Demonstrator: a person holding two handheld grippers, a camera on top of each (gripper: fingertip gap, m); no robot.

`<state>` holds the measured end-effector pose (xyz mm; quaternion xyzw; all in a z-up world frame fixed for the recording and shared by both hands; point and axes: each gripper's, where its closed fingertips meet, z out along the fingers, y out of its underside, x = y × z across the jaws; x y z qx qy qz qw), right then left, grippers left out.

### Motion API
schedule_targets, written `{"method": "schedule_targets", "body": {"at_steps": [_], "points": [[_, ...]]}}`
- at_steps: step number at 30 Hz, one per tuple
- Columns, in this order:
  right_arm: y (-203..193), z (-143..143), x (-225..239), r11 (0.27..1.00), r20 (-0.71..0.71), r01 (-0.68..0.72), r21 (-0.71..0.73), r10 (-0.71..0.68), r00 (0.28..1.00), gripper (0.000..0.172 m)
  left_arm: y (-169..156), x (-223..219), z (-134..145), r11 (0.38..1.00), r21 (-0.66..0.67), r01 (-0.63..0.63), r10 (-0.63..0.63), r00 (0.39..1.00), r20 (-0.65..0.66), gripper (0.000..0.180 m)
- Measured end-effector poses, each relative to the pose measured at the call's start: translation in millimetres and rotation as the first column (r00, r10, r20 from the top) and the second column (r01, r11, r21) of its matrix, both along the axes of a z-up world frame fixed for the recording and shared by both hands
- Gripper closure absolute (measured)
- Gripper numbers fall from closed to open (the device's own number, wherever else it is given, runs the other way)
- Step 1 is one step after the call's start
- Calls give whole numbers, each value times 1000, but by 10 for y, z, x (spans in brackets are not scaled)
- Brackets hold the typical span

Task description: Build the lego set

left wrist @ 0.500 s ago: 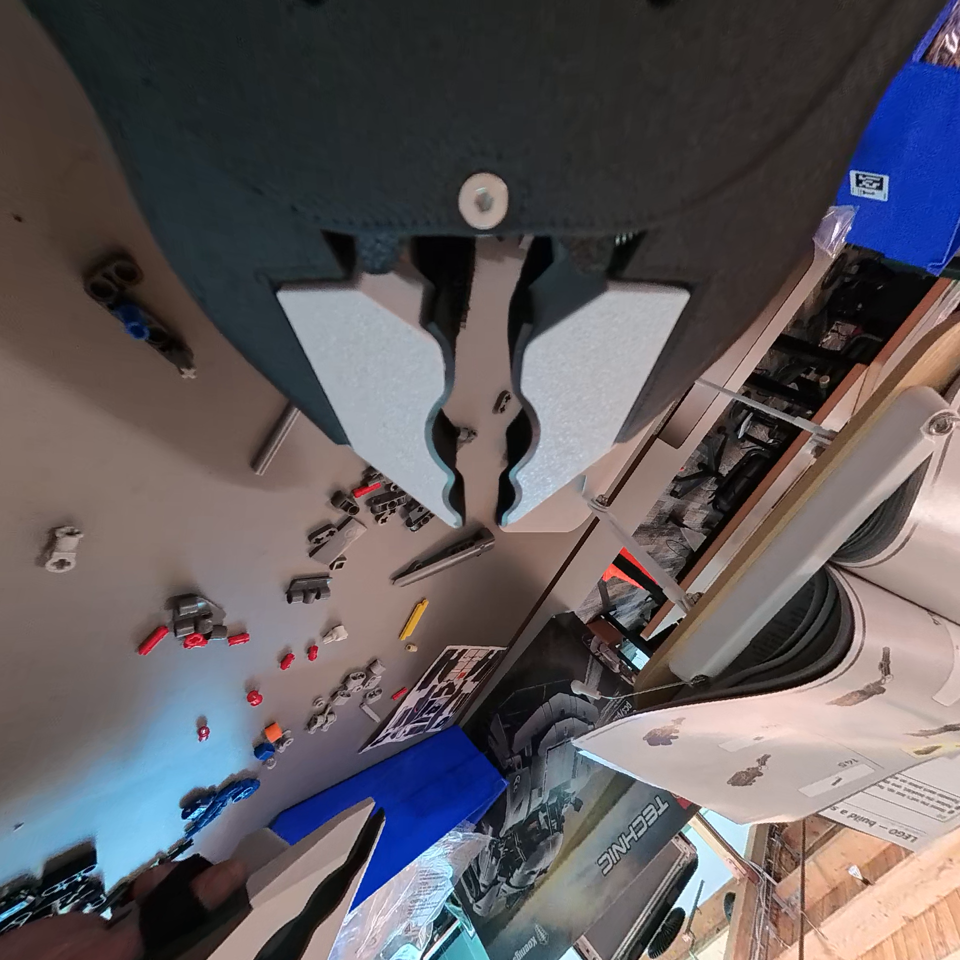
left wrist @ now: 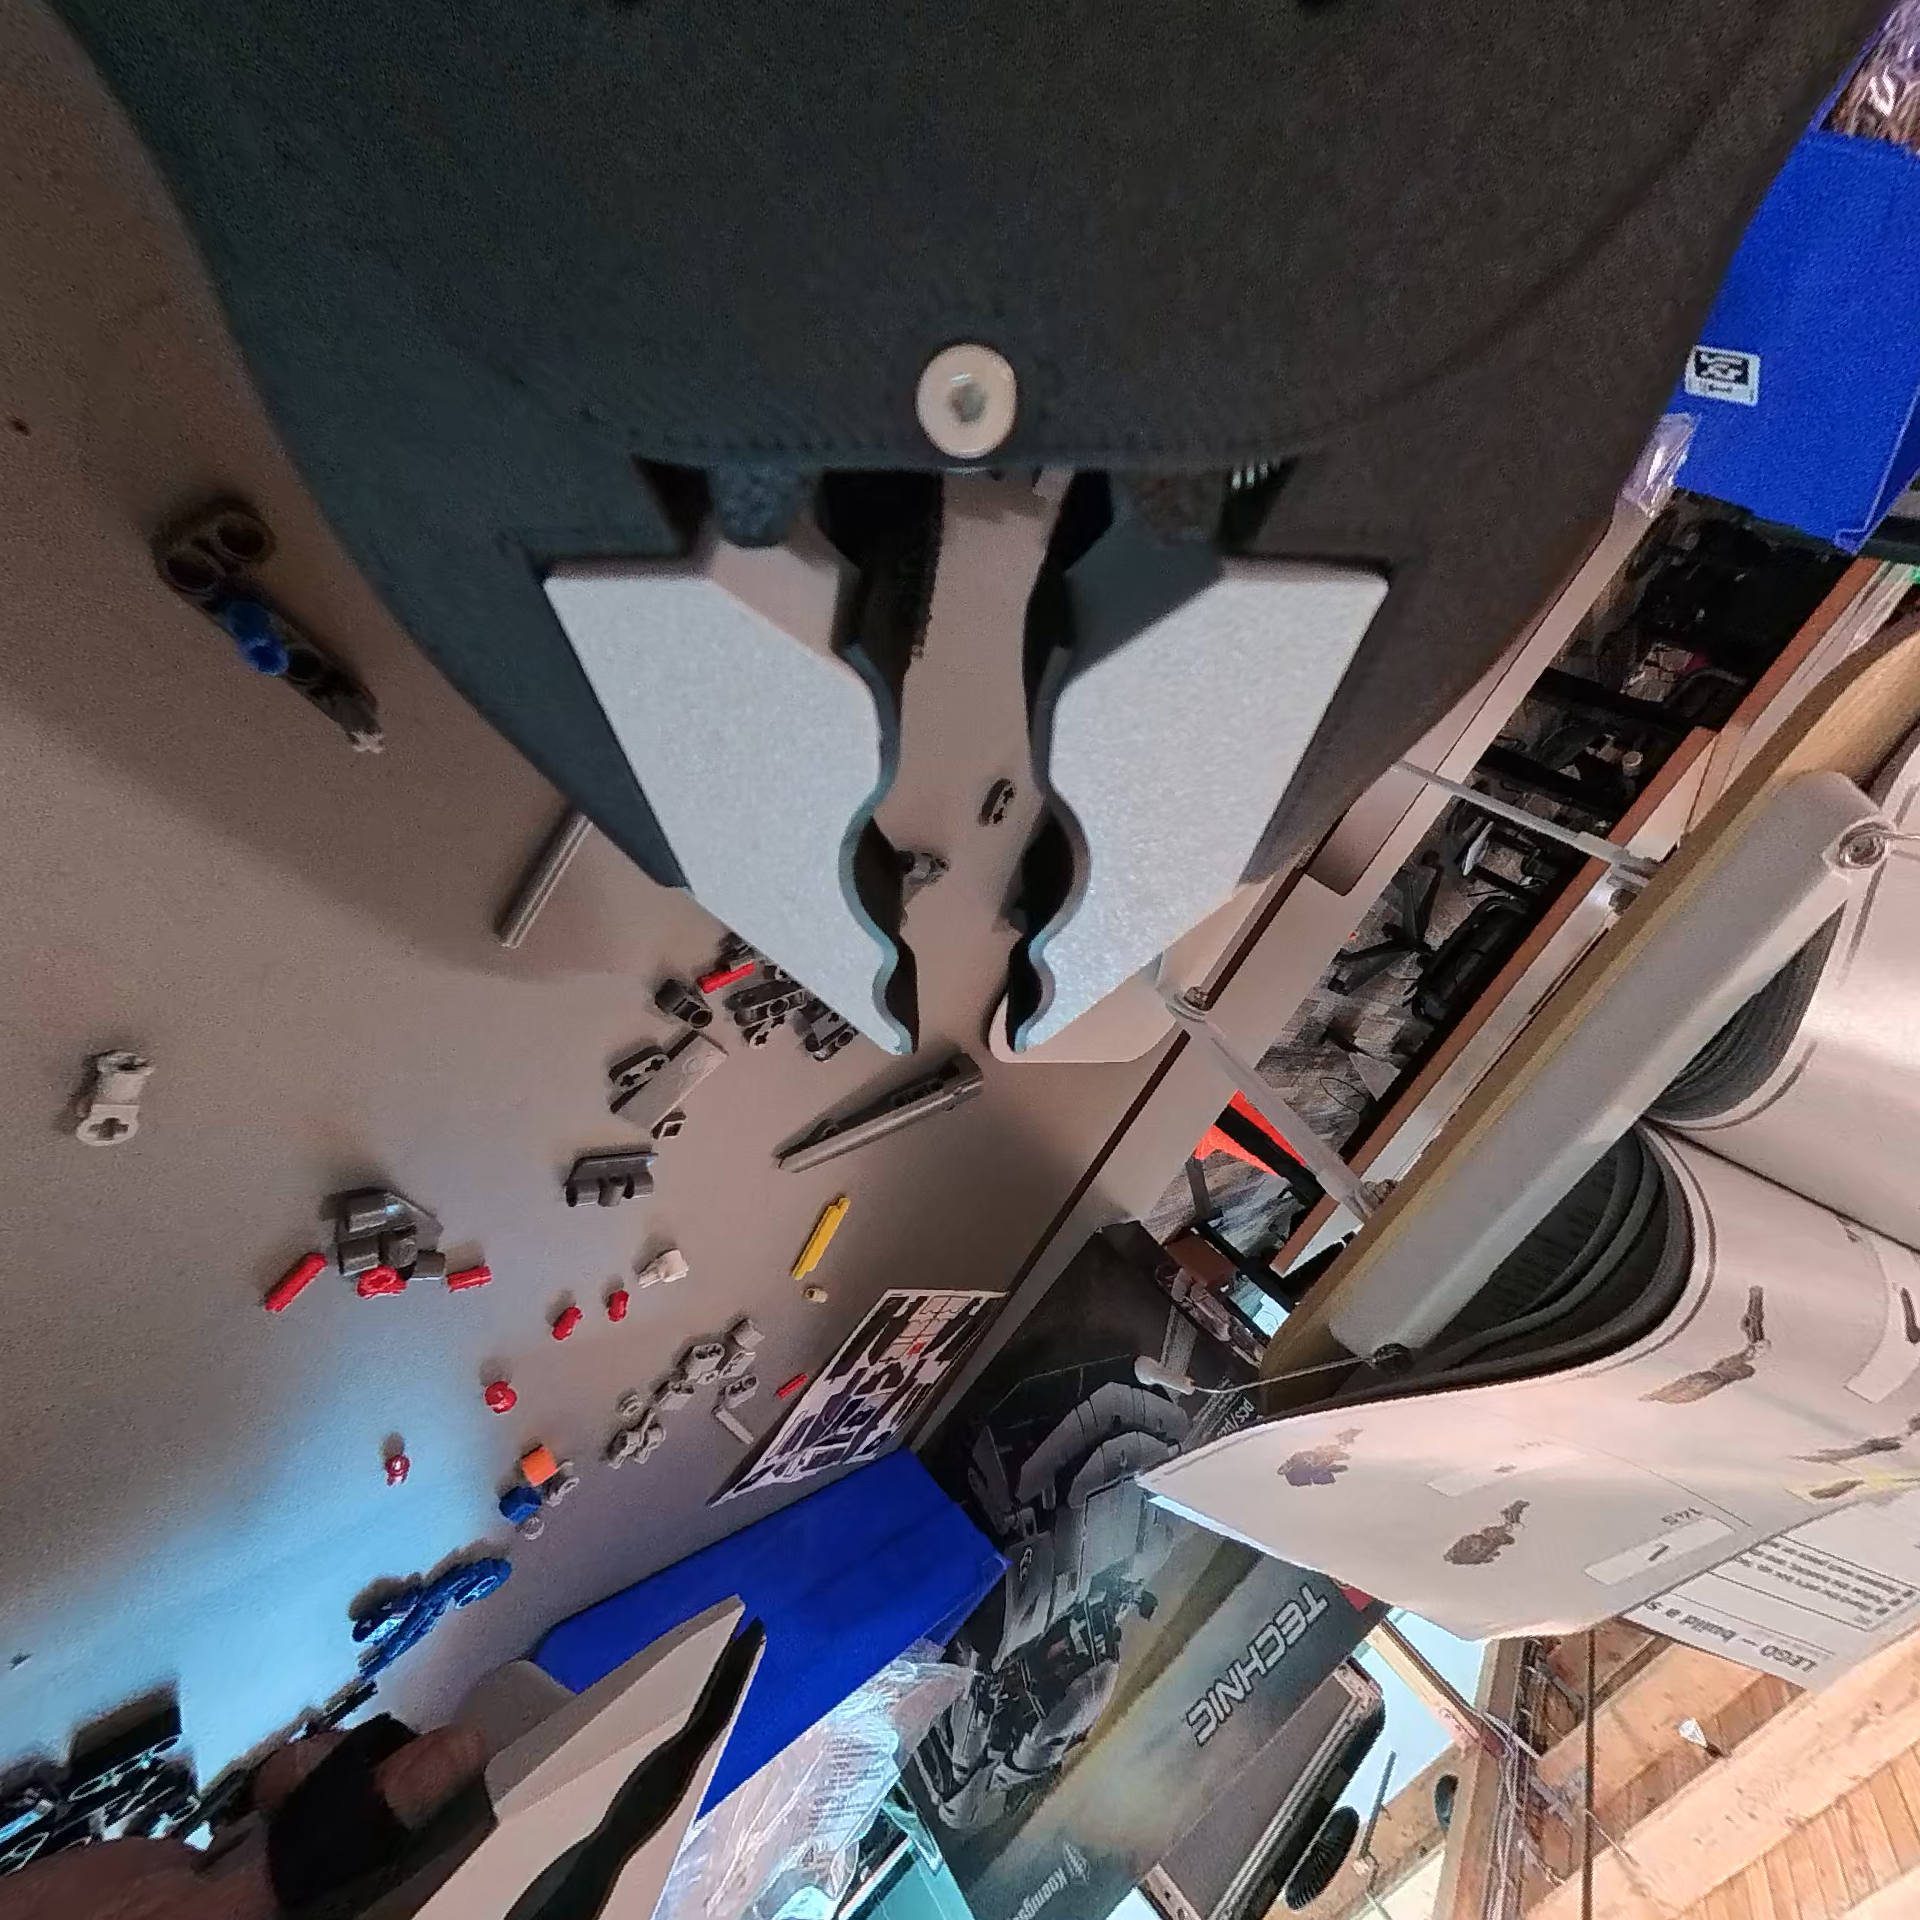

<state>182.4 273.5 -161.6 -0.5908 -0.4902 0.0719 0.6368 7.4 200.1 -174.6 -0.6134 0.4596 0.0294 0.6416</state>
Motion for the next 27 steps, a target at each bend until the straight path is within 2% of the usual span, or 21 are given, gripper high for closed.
{"method": "schedule_targets", "body": {"at_steps": [18, 23, 27], "points": [[69, 79, 122, 995, 19, 72, 73, -73, 997, 159, -1, -25, 61, 1000, 28, -13, 13, 1000, 4, 166], [64, 102, 130, 989, 46, 93, 111, -99, 994, 155, -10, -48, 138, 998, 56, -24, 23, 1000, 15, 164], [17, 241, 126, 987, -4, 98, 130, -98, 995, 152, 4, -113, 268, 993, 104, -63, 59, 997, 49, 156]]}}
